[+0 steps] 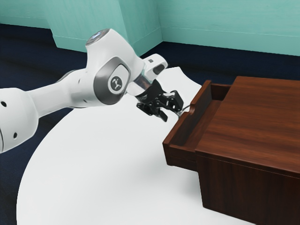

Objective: Pull the drawer handle with one arm to open the drawer

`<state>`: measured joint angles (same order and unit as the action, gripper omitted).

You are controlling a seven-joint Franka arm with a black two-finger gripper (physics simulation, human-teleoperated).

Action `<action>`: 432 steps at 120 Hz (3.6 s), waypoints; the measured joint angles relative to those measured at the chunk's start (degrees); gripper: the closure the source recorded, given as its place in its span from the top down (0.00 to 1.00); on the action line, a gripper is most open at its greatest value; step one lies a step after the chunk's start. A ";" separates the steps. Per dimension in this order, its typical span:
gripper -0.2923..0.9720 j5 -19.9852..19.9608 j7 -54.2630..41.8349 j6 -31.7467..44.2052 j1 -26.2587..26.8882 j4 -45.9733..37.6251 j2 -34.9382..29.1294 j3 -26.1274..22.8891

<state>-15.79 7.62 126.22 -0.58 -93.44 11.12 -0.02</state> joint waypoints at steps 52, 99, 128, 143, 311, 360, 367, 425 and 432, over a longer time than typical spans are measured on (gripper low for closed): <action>0.48 0.70 2.06 0.24 -1.01 -0.72 -0.62 0.21; 0.47 2.27 3.64 0.21 -0.55 0.86 1.33 -0.44; 0.47 3.09 3.52 -0.01 -1.15 1.34 1.11 -0.42; 0.47 3.39 3.30 -0.07 -1.80 1.26 0.95 -0.43; 0.48 3.09 0.32 -0.25 -6.41 1.34 0.86 -0.32; 0.50 1.97 -0.87 -0.29 -6.31 0.86 0.21 -0.24; 0.51 1.93 -0.95 -0.29 -6.37 0.78 0.11 -0.32; 0.53 3.43 0.64 -0.25 -7.70 -0.57 -0.65 -0.39; 0.53 3.69 0.84 -0.25 -7.93 -0.55 -0.63 -0.44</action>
<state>-12.10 8.46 125.97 -8.51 -93.99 10.49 -0.46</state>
